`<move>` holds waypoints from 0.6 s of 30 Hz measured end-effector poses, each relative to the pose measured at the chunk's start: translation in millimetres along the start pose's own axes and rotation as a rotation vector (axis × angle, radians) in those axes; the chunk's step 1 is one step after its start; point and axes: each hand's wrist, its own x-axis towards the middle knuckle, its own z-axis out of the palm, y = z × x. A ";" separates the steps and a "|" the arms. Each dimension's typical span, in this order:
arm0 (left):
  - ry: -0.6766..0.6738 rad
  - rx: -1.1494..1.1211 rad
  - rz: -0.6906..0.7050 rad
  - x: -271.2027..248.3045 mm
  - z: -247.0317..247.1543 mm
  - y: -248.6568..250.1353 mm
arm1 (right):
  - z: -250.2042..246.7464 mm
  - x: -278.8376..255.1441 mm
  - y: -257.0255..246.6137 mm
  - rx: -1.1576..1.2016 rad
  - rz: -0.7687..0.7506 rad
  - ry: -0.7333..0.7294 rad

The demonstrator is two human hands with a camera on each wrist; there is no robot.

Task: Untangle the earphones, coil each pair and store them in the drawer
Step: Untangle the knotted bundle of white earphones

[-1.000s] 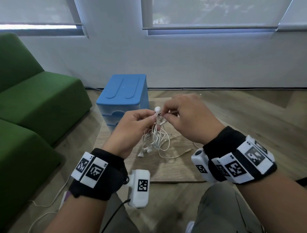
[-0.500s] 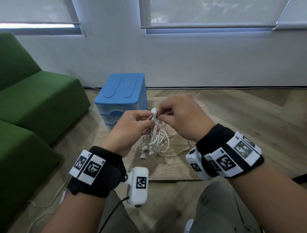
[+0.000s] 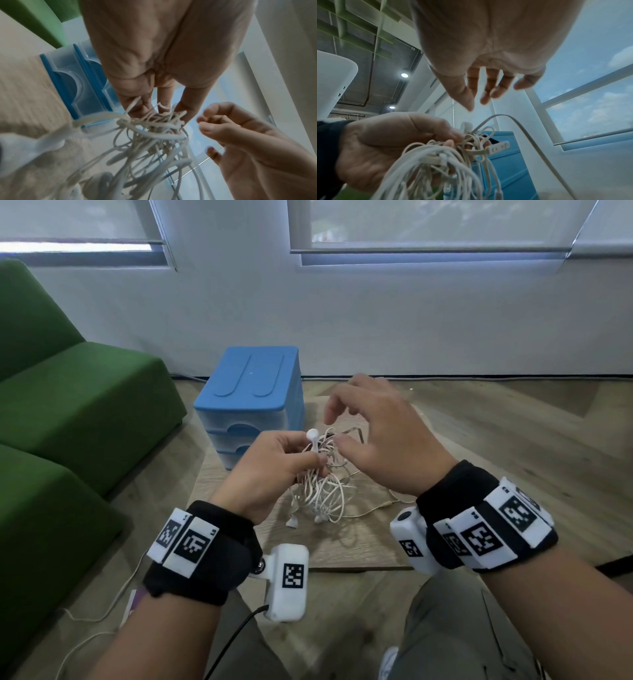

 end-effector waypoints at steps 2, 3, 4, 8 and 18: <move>0.001 -0.023 -0.007 0.1 -0.9 0.1 | -1.5 -5.7 0.1 0.044 -0.067 0.034; -0.001 -0.034 -0.004 0.1 -0.7 1.2 | -1.1 -8.4 0.9 0.064 -0.089 0.009; 0.001 -0.048 -0.004 0.2 0.0 2.3 | 0.6 -10.8 2.2 0.065 -0.093 -0.033; 0.058 -0.121 -0.045 1.8 3.6 5.9 | 12.3 -17.8 16.9 -0.090 -0.022 -0.197; -0.124 -0.075 0.105 -9.3 3.5 10.1 | -3.6 -7.5 5.2 0.610 0.291 -0.174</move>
